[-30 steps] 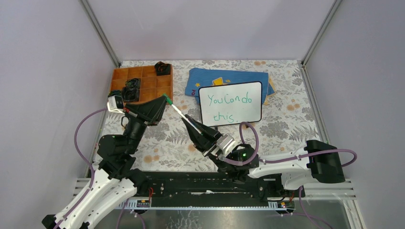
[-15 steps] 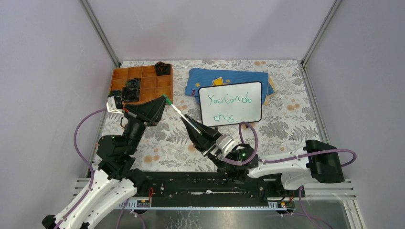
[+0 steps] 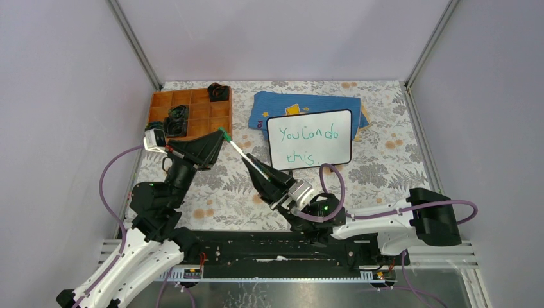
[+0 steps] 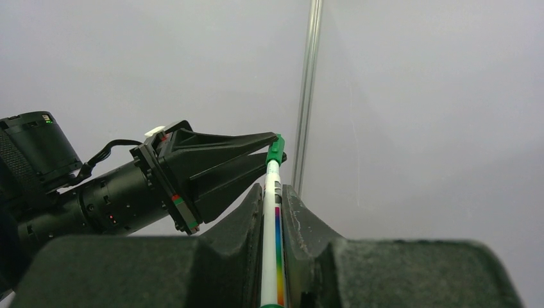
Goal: Write a sentence on the whiteboard
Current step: Close the whiteboard marker at the center of the board.
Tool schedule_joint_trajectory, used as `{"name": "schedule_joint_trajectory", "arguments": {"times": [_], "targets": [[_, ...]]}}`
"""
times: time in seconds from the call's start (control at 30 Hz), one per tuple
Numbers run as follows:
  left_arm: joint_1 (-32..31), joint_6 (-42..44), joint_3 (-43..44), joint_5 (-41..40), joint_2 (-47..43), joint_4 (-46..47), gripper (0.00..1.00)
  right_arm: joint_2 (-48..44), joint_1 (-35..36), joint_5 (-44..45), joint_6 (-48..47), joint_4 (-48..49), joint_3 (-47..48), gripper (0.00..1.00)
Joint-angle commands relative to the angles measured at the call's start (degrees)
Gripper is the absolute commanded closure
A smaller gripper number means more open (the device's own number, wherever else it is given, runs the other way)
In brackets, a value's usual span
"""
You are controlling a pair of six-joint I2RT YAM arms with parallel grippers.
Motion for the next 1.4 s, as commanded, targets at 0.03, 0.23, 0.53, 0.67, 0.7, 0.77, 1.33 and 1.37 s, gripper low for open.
{"name": "schedule_joint_trajectory", "arguments": {"times": [0.03, 0.23, 0.53, 0.67, 0.7, 0.77, 1.33, 1.37], "targets": [[0.4, 1.1, 0.5, 1.5, -0.5, 1.1, 1.0, 0.1, 0.1, 1.2, -0.8, 8.8, 2.8, 1.0], [0.4, 1.3, 0.8, 3.0, 0.2, 1.6, 1.0, 0.7, 0.1, 1.7, -1.4, 8.7, 3.3, 1.0], [0.4, 1.2, 0.6, 3.9, 0.9, 1.6, 1.0, 2.0, -0.6, 1.7, -3.2, 8.7, 5.3, 1.0], [0.4, 1.1, 1.0, 3.9, 1.2, 1.5, 1.0, 3.3, -0.8, 1.6, -5.1, 8.7, 6.5, 1.0], [0.4, 1.2, 1.1, 3.9, 1.3, 1.5, 1.0, 3.6, -0.8, 1.6, -5.7, 8.7, 6.9, 1.0], [0.4, 1.2, 1.5, 3.9, 1.7, 1.5, 1.0, 4.3, -0.8, 1.3, -7.0, 8.7, 7.6, 1.0], [0.3, 1.1, 4.4, 10.1, 6.7, 2.6, 1.0, 6.6, -2.7, -0.3, -11.1, 8.7, 11.0, 1.0], [0.3, 1.0, 4.4, 10.3, 6.9, 2.8, 1.0, 6.5, -3.0, -0.5, -10.5, 8.7, 11.0, 1.0]]}}
